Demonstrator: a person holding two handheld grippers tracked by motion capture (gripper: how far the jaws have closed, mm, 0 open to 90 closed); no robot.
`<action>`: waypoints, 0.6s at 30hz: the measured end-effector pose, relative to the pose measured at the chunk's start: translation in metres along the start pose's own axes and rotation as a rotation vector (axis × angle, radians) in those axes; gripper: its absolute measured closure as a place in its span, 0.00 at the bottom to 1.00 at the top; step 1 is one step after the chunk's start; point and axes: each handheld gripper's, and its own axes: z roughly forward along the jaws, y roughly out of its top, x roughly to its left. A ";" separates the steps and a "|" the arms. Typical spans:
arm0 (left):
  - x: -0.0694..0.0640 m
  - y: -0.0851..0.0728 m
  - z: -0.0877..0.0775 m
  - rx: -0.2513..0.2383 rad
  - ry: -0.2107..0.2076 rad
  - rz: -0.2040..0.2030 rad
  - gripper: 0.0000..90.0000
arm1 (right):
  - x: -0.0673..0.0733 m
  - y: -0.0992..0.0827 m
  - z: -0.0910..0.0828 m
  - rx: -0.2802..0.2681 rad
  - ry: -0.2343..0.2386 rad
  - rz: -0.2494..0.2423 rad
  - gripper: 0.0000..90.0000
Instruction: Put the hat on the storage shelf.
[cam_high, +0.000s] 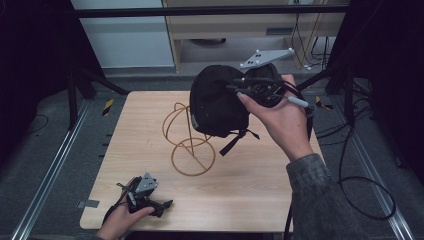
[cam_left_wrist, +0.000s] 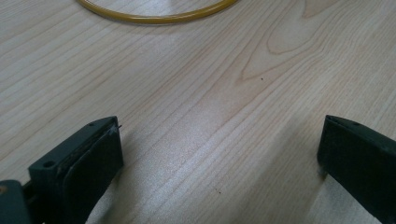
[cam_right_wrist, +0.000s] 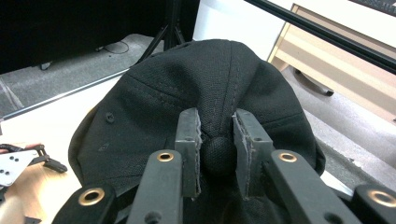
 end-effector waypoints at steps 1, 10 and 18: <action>0.000 0.000 0.000 0.000 0.000 0.000 0.00 | 0.000 0.001 0.001 0.000 0.000 -0.003 0.82; 0.000 0.000 0.000 0.000 -0.001 -0.001 0.00 | 0.002 0.008 0.012 0.001 -0.005 -0.001 0.82; 0.000 0.000 0.000 0.000 -0.001 -0.001 0.00 | 0.005 0.016 0.022 -0.007 0.008 0.000 0.82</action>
